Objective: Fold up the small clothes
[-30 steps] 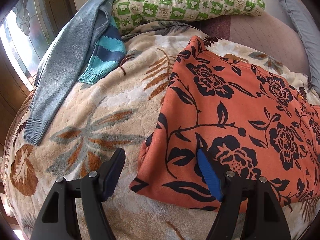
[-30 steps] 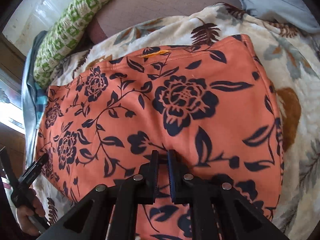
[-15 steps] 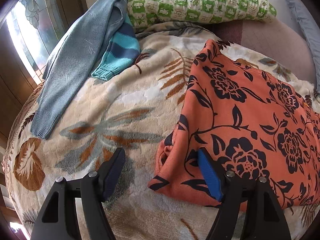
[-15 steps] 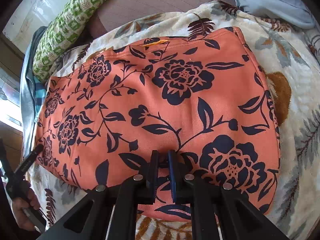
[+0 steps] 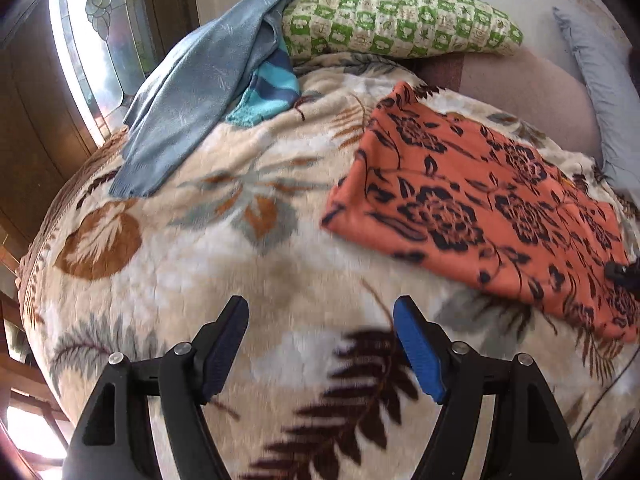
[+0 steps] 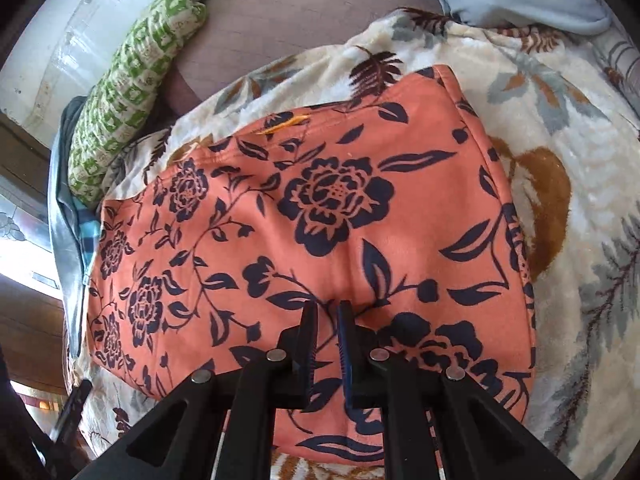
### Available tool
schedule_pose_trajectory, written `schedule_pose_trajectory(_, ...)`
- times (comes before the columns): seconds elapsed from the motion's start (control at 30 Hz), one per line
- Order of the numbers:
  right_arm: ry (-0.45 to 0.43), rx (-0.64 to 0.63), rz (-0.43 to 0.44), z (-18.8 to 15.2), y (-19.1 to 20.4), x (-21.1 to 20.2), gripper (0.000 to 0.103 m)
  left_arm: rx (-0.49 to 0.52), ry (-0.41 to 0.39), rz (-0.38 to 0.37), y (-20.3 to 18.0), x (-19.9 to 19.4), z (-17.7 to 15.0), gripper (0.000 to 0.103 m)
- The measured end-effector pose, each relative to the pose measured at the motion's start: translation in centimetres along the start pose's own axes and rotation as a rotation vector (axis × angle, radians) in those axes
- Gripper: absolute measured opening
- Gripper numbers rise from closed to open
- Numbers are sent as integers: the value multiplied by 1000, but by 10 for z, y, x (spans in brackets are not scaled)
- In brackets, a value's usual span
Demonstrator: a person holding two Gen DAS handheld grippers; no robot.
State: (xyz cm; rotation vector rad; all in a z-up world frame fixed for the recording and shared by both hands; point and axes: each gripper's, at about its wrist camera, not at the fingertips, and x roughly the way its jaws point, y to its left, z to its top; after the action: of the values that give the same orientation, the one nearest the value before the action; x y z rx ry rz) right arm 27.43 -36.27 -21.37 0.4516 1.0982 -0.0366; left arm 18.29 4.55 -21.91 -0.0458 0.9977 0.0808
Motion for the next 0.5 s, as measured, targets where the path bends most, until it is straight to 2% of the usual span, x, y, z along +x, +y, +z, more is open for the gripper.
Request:
schedule_pose_trajectory(0.07,31,-35,5,-10,12,7,12,31,33,6,4,-15,-10,76)
schedule_pose_trajectory(0.1,57,-42,-6,-15,16,12,13,40,18,25,7,-27,-12,76)
schedule_pose_trajectory(0.23,9,-62,-65,-25,25,9,12,24,-80,61,23,-80,-3,78)
schedule_pose_trajectory(0.4,-67,-88,-51,-39,35,-13,13,22,-176,65,30,-129,3,83)
schedule_pose_trajectory(0.47,-37,-95,-72,-48,34,-12,13,29,-180,59,28,-135,2,84)
schedule_pose_trajectory(0.5,12,-82,-76,-54,31,-6,13,31,-171,54,27,-136,1,84)
